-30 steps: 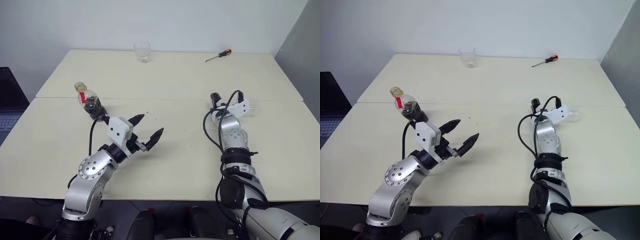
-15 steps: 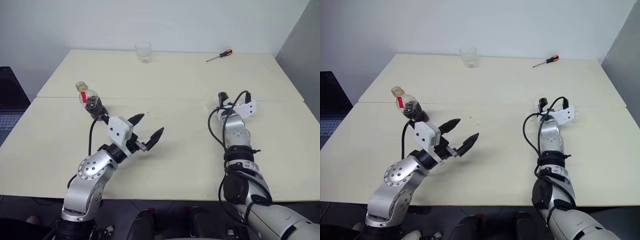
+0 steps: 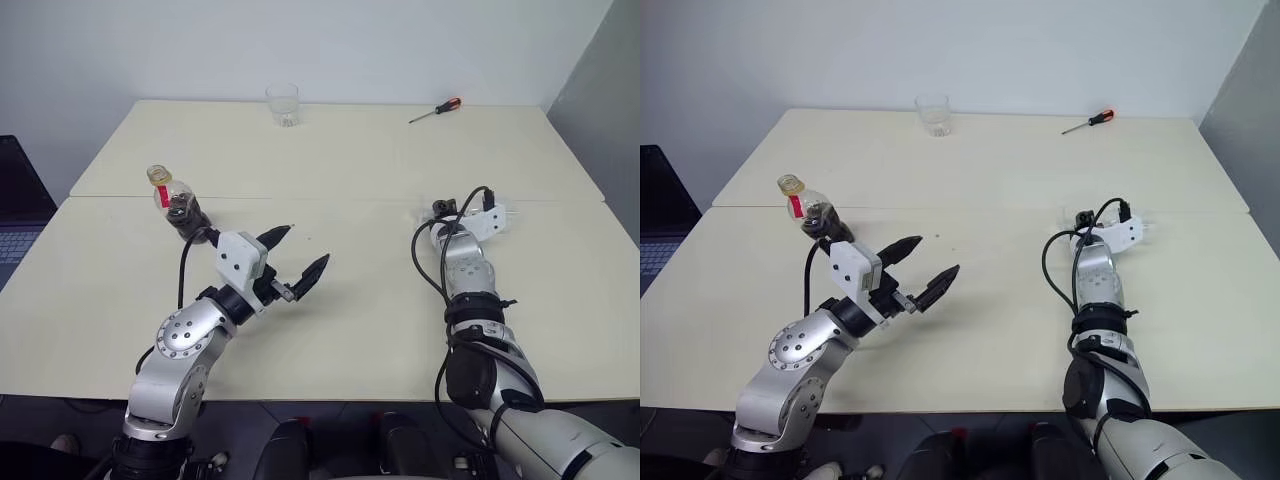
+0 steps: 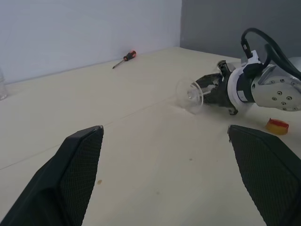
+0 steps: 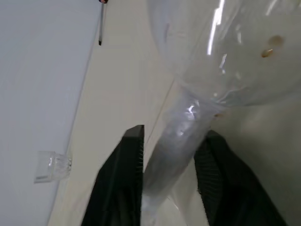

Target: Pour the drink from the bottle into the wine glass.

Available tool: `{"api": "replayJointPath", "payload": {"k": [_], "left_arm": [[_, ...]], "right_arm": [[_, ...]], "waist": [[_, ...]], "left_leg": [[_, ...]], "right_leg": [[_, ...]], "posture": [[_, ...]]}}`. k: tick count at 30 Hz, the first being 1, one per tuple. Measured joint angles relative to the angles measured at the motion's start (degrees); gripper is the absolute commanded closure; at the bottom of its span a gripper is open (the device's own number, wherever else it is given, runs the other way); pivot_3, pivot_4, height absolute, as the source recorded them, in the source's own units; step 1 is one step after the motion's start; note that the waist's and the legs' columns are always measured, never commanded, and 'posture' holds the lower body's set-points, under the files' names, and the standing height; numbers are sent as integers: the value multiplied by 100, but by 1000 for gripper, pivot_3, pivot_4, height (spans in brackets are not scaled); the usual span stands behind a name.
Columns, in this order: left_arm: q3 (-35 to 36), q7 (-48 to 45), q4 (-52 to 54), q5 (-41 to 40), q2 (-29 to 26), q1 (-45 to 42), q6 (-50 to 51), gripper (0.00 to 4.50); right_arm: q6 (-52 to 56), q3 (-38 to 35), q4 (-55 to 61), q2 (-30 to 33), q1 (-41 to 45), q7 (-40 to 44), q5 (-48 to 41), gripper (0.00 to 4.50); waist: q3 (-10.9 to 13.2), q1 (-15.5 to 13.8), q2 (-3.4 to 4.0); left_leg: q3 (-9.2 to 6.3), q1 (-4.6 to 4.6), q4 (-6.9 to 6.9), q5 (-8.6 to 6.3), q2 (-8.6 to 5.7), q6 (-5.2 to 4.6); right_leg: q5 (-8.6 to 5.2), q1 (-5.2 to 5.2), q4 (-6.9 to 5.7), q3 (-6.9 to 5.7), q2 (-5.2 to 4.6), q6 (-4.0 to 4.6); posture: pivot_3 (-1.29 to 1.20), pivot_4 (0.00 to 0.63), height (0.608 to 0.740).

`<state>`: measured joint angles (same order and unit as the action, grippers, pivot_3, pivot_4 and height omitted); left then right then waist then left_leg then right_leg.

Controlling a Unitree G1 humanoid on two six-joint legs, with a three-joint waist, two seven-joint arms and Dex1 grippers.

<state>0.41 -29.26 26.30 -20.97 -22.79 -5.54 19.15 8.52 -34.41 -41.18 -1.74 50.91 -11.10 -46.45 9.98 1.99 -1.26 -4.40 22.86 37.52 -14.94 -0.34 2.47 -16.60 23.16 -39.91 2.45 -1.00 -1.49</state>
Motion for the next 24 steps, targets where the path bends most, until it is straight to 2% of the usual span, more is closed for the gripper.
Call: {"api": "replayJointPath", "payload": {"k": [3,12,15,18,21,24], "left_arm": [[-1,6,5,0,25,12,0,0],[0,64,64,-48,47,244,49,0],[13,100,195,-89,37,429,82,0],[111,120,439,-176,15,768,178,0],[312,223,651,-309,24,1157,263,0],[499,368,806,-408,59,1522,331,0]], "right_arm": [[42,52,-1,6,139,-23,42,4309],[152,360,-12,82,136,102,418,4310],[206,853,62,120,94,317,907,4310],[165,1777,348,170,-34,785,1743,4310],[-197,2504,529,105,-77,1201,2468,4310],[-687,2929,608,-96,-182,1430,2959,4310]], "waist": [[-4,-17,5],[-3,-8,7],[1,2,13],[6,48,22],[6,97,22],[6,112,22]], "left_leg": [[-2,1,0,0,-2,0],[-2,1,0,0,-1,0],[-2,2,-3,0,0,0],[-3,-4,-24,1,1,0],[-9,-8,-40,2,6,0],[-12,-9,-45,2,6,1]], "right_leg": [[0,-2,2,-4,0,0],[0,-2,2,0,-1,0],[0,3,3,3,-1,0],[0,10,6,14,-2,0],[-1,12,12,9,-1,2],[-2,12,16,8,-1,3]], "posture": [[0,150,740],[0,150,740],[0,150,740],[0,150,740],[0,150,740],[0,150,740]]}}
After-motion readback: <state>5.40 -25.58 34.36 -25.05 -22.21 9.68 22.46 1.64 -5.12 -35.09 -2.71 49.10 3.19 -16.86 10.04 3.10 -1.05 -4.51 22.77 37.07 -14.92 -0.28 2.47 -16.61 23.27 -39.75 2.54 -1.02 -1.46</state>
